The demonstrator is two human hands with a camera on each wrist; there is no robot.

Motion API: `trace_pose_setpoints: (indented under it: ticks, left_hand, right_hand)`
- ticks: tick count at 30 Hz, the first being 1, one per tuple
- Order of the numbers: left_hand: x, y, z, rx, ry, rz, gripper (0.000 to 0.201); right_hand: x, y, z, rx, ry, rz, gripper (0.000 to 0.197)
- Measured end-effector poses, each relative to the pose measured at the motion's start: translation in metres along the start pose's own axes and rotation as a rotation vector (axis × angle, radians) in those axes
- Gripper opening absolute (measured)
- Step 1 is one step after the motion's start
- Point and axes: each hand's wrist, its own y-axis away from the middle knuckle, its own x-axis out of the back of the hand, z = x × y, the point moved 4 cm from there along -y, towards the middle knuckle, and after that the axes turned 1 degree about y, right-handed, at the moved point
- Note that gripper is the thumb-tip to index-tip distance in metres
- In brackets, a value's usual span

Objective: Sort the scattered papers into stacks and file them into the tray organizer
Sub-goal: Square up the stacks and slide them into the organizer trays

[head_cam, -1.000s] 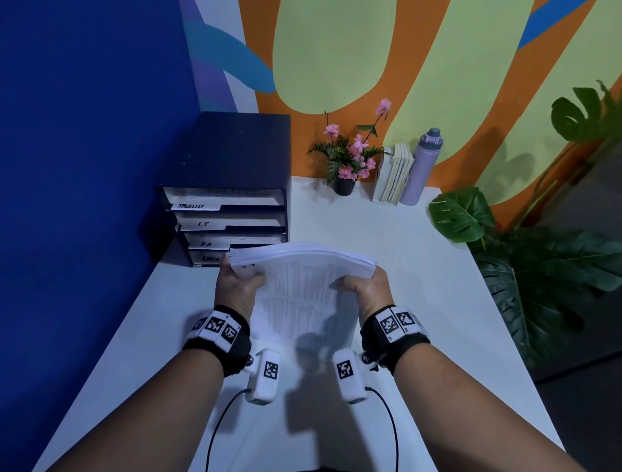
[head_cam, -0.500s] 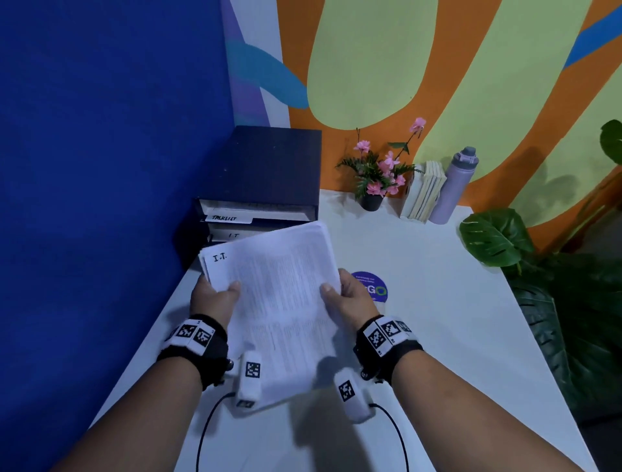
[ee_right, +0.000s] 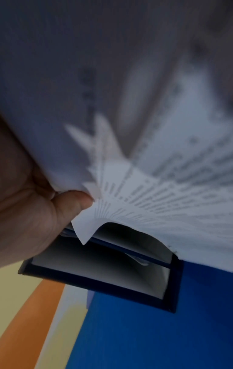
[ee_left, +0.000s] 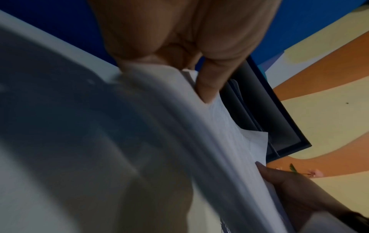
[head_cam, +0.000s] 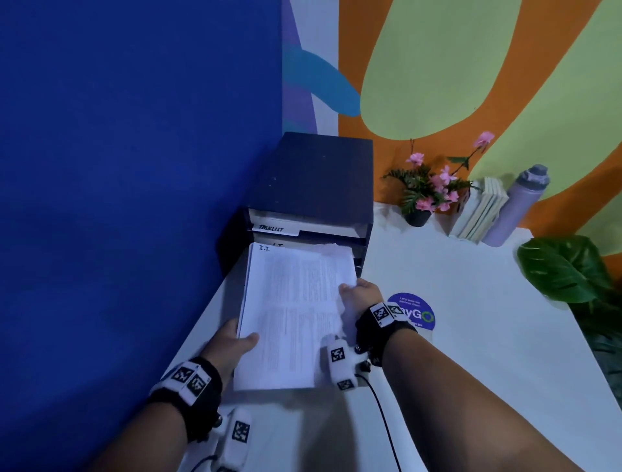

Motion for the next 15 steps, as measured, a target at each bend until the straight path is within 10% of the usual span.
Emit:
trace_pose_setpoints:
  ticks: [5, 15]
  left_hand:
    - [-0.003, -0.002, 0.017, 0.043, -0.046, -0.187, 0.033]
    - [-0.012, -0.079, 0.106, -0.147, -0.34, 0.017, 0.033]
  right_hand:
    - [0.003, -0.02, -0.018, 0.057, 0.251, 0.017, 0.023]
    - [-0.01, 0.011, -0.011, 0.235, 0.385, -0.129, 0.026]
